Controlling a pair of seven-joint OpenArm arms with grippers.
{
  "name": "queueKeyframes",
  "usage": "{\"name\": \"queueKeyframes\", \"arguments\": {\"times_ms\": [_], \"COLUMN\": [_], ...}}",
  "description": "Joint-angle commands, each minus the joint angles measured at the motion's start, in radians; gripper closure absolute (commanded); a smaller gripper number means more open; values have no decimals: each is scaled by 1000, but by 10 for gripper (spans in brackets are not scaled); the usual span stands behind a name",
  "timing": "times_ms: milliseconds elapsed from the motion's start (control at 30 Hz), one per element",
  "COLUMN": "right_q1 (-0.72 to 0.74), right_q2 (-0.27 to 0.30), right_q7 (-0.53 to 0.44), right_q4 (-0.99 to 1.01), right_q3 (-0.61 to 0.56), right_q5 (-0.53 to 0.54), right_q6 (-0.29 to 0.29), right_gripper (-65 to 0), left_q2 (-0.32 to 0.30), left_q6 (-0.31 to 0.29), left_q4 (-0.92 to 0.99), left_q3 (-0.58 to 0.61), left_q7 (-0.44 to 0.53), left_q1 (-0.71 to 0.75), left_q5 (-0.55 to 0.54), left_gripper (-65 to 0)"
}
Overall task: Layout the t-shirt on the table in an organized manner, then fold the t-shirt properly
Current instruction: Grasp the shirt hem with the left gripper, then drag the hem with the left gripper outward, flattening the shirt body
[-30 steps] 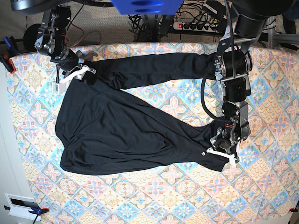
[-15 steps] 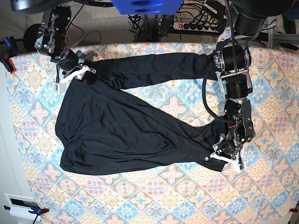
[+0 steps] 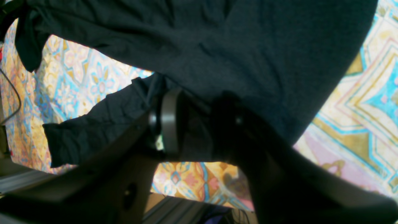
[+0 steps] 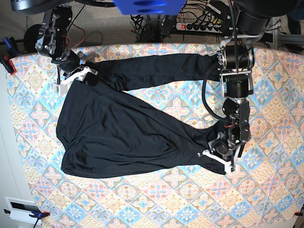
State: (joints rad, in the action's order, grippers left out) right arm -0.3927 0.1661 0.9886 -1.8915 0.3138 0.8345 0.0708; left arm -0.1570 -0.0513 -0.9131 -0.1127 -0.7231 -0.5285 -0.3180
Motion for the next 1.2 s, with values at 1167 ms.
{"name": "queueKeyframes", "arguments": {"times_ms": [1167], "right_q1": [119], "right_q2": [5], "right_q7": [-15], "right_q4": [-15], "right_q3": [9], "right_q5": [12], "right_q6": [7], "right_gripper": [-191], "left_q2": [-507], "left_q6": [-181], "left_q4": [-952], "left_q3": [313], "left_q7": [-286], "left_q1": [509], "left_q5": [-10], "left_gripper": [0]}}
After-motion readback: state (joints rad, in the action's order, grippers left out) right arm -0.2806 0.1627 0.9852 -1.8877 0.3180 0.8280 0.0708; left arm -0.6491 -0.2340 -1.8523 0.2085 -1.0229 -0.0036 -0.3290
